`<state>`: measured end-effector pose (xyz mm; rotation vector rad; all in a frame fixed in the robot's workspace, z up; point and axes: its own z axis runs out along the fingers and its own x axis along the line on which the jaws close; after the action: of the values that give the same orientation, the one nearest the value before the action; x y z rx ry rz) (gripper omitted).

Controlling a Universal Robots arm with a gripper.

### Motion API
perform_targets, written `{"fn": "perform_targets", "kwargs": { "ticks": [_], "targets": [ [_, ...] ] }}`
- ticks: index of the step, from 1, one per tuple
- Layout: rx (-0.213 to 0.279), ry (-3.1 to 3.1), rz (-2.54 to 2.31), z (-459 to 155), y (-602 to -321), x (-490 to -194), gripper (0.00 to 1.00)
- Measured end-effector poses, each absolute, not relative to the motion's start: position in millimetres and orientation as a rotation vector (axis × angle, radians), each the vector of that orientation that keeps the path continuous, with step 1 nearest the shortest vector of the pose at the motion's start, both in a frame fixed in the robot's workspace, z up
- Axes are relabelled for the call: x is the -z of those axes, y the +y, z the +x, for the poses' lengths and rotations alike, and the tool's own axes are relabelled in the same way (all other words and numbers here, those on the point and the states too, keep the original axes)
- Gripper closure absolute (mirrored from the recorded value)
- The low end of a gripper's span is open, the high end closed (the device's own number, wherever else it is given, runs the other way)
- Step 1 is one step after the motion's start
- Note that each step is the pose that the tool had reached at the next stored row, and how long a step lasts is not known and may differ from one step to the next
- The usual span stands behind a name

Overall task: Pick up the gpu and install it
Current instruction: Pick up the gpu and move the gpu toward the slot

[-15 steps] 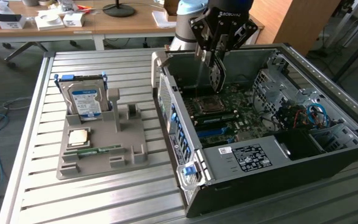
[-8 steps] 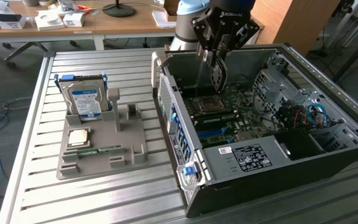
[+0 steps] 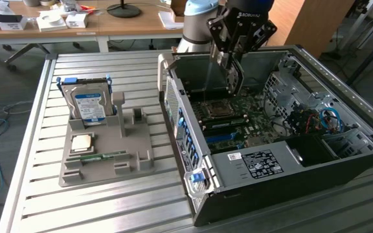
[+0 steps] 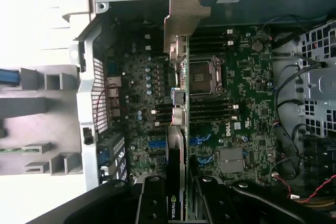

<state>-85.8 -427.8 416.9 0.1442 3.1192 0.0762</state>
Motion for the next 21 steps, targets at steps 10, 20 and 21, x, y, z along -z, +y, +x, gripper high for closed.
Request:
{"fn": "perform_targets", "kwargs": {
  "ticks": [10,20,21],
  "targets": [
    [-0.076,3.120,0.144,-58,-428,-417,0.73],
    [-0.076,3.121,0.144,-33,-428,-417,0.73],
    [-0.076,3.121,0.144,-30,-428,-417,0.73]
  ]
}}
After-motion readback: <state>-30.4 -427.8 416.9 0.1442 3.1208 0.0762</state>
